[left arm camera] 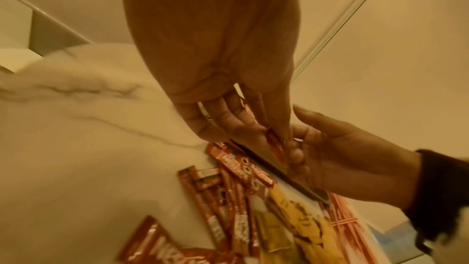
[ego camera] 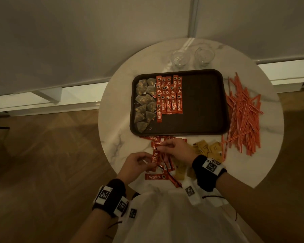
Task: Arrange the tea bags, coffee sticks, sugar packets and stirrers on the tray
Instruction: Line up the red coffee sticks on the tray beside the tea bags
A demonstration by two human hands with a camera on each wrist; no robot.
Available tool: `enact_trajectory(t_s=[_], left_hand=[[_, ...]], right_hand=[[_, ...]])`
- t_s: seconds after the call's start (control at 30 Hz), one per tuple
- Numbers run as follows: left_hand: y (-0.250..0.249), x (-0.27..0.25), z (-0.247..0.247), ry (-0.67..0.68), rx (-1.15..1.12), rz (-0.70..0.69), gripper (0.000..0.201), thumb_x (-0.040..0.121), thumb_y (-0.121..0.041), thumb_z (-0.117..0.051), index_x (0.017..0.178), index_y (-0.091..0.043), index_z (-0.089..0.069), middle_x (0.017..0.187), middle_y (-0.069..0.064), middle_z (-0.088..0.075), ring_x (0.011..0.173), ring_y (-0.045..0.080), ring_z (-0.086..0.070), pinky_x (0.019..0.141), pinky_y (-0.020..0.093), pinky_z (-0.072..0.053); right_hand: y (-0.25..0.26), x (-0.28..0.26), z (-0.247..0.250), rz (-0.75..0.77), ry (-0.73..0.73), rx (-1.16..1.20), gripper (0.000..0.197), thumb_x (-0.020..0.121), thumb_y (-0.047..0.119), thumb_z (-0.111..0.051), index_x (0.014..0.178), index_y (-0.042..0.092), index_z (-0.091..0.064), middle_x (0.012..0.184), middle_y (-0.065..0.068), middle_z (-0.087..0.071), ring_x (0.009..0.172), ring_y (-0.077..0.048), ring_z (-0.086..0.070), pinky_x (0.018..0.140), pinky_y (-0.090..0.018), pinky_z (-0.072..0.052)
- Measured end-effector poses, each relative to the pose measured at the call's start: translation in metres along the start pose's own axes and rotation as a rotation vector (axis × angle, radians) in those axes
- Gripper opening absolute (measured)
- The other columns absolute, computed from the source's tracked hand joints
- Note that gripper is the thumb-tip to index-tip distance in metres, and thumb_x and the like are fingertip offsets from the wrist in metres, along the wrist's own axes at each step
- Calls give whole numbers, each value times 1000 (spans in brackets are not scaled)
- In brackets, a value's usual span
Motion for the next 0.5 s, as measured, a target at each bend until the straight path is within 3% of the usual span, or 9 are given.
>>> enact_trajectory(t_s=[0.13, 0.23, 0.33, 0.5], left_hand=[[-12, 11, -14, 40, -32, 5, 17, 86, -11, -74, 102, -9, -71, 85, 5, -77, 73, 17, -74, 64, 24, -56], [-14, 21, -19, 86, 28, 15, 9, 87, -16, -73, 95, -11, -74, 82, 1, -76, 66, 12, -69, 60, 21, -52], [-19, 34, -23, 91, 72, 59, 6, 89, -22, -72, 89, -16, -73, 78, -1, -75, 63, 8, -68, 62, 20, -52], [-26, 60, -19, -67, -31, 15, 4, 90, -20, -70, 89, -19, -73, 83, -2, -75, 73, 9, -72, 65, 16, -53]], right_hand=[[1, 8, 15, -3, -63, 54, 9, 84, 16, -77, 91, 12, -74, 74, 1, -73, 58, -4, -66, 60, -18, -52], [2, 10, 24, 43, -118, 43, 13, 81, 15, -80, 90, 6, -74, 72, -8, -73, 60, -17, -67, 61, -26, -56], [2, 17, 29, 57, -189, 79, 7, 82, 16, -78, 87, 13, -75, 80, -6, -75, 76, -29, -71, 70, -30, -58], [-2, 31, 35, -22, -272, 283, 23, 83, 12, -77, 103, 4, -68, 84, -9, -73, 60, -14, -66, 63, -26, -57]])
Point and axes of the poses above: each hand's wrist, its own x-axis towards the middle knuckle, its own z-axis out of the back of the hand, y = z × x, the point moved 1 cm from there along x, towards the middle knuckle
